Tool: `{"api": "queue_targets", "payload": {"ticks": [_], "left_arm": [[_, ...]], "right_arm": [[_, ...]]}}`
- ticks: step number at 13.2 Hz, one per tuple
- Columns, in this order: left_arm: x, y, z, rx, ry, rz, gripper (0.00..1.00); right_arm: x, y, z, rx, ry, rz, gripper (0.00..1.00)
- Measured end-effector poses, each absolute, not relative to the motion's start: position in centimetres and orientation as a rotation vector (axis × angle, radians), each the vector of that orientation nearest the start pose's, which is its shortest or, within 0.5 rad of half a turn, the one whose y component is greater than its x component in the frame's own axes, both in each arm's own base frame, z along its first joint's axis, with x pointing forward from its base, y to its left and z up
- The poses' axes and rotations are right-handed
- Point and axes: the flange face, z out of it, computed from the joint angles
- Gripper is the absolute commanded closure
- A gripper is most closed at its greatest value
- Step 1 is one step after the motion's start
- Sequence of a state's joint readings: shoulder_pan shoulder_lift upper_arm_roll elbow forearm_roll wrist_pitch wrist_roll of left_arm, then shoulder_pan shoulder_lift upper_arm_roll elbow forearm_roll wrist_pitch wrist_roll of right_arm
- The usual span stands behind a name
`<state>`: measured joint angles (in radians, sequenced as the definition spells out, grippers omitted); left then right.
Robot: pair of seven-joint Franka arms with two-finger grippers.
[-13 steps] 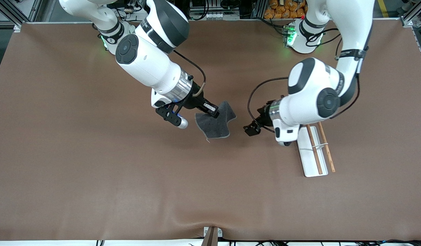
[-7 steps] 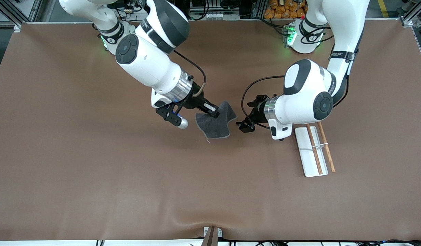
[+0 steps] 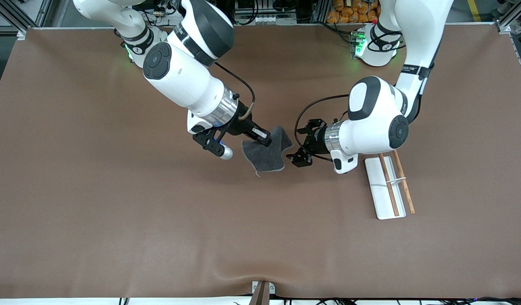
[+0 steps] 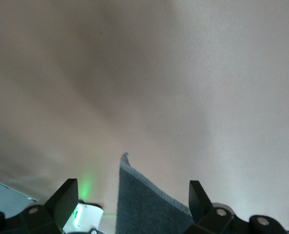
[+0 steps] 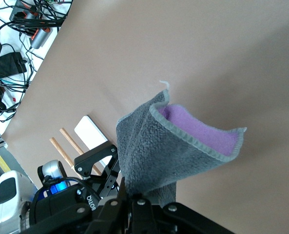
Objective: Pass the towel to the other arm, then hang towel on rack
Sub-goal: 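Move the left gripper to the hanging towel edge, then grasp the towel with the left gripper while the right gripper releases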
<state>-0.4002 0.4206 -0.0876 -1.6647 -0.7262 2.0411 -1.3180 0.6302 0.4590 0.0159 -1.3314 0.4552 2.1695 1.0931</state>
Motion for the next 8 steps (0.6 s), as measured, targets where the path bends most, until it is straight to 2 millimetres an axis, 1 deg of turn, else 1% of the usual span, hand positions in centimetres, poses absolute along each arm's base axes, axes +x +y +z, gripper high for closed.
{"api": "queue_targets", "payload": {"ticks": [3, 4, 7, 8], "left_arm": [[57.75, -34.16, 37.50, -2.790, -1.922, 0.993, 0.15], [57.75, -34.16, 37.49, -2.788, -1.924, 0.994, 0.18], [57.69, -34.24, 37.46, -2.787, -1.923, 0.995, 0.18], [57.55, -34.41, 37.38, -2.787, -1.918, 0.997, 0.30]], "right_arm": [[57.33, 45.05, 51.37, -2.450, 0.808, 0.114, 1.00], [57.33, 45.05, 51.37, -2.450, 0.808, 0.114, 1.00], [57.33, 45.05, 51.37, -2.451, 0.808, 0.114, 1.00], [57.33, 45.05, 51.37, -2.451, 0.808, 0.114, 1.00]]}}
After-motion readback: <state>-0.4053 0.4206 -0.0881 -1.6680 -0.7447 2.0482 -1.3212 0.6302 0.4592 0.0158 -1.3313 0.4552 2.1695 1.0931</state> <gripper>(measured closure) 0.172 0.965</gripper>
